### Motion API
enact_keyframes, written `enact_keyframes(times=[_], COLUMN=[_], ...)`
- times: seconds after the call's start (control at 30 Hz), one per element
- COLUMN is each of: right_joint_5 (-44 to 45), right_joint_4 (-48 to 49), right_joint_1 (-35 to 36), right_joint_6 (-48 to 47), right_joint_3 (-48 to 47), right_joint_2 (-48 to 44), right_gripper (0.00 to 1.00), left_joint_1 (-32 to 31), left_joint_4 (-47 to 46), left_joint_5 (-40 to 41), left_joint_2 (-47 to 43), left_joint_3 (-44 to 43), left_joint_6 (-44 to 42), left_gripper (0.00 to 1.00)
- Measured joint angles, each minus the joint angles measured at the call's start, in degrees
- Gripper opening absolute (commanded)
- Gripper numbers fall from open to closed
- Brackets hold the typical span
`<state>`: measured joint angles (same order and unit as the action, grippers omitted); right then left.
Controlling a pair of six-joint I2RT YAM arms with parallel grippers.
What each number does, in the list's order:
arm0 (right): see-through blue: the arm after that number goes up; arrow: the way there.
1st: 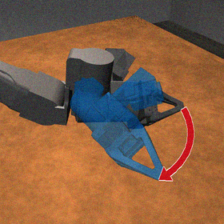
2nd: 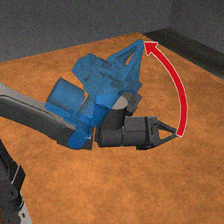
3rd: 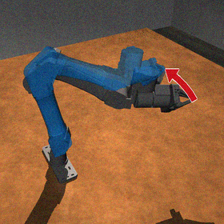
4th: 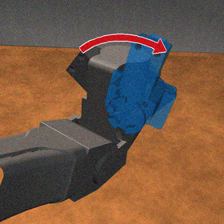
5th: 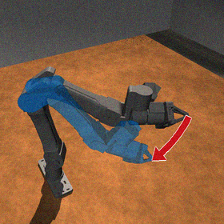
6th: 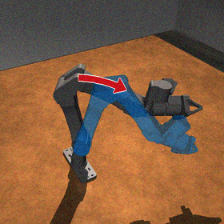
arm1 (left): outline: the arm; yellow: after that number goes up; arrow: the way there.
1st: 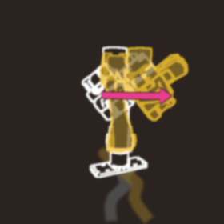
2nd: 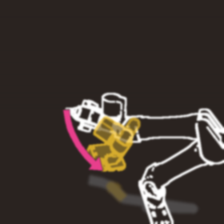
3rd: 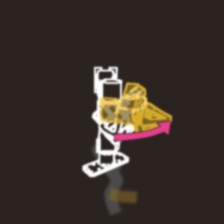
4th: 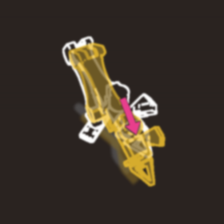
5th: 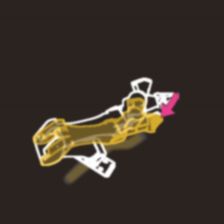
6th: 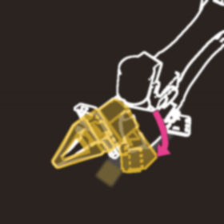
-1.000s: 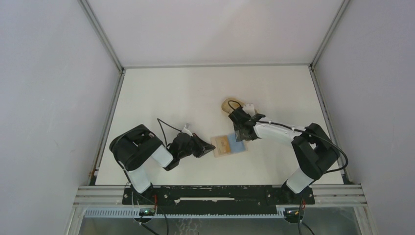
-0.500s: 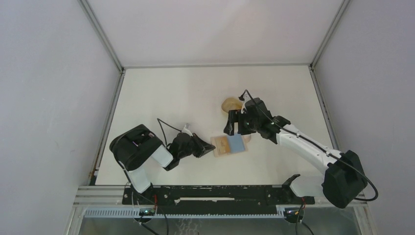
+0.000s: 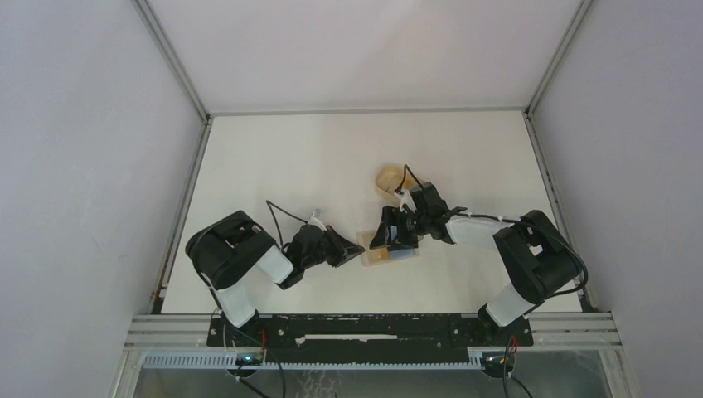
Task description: Take the credit cards out of the card holder
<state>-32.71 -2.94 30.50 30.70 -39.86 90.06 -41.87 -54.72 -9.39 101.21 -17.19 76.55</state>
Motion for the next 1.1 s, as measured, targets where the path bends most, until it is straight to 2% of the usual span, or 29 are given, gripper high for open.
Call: enact_keyframes(times=[0.33,0.77,1.1], right_joint_5=[-4.8,-11.4,-11.2], right_joint_4=[8.1,30.6,32.1], right_joint_1=[-0.8,-3.5,-2.6], right_joint_6=[2.7,12.2,13.1], right_joint_3=[1.0,9.2,10.1], right_joint_2=[3.7,7.1,6.7], right_gripper=[0.83,0.79,0.76], left_joint_1=[0.0,0.0,0.1], left_joint_4=[0.0,0.6,0.8], left_joint_5=[0.0,0.1,0.1], left_joint_2=[0.0,-0.4,-0.5], left_joint_3=[0.0,0.0,0.0], left_joint_6=[0.0,0.0,0.0], left_gripper=[0.0,0.0,0.0])
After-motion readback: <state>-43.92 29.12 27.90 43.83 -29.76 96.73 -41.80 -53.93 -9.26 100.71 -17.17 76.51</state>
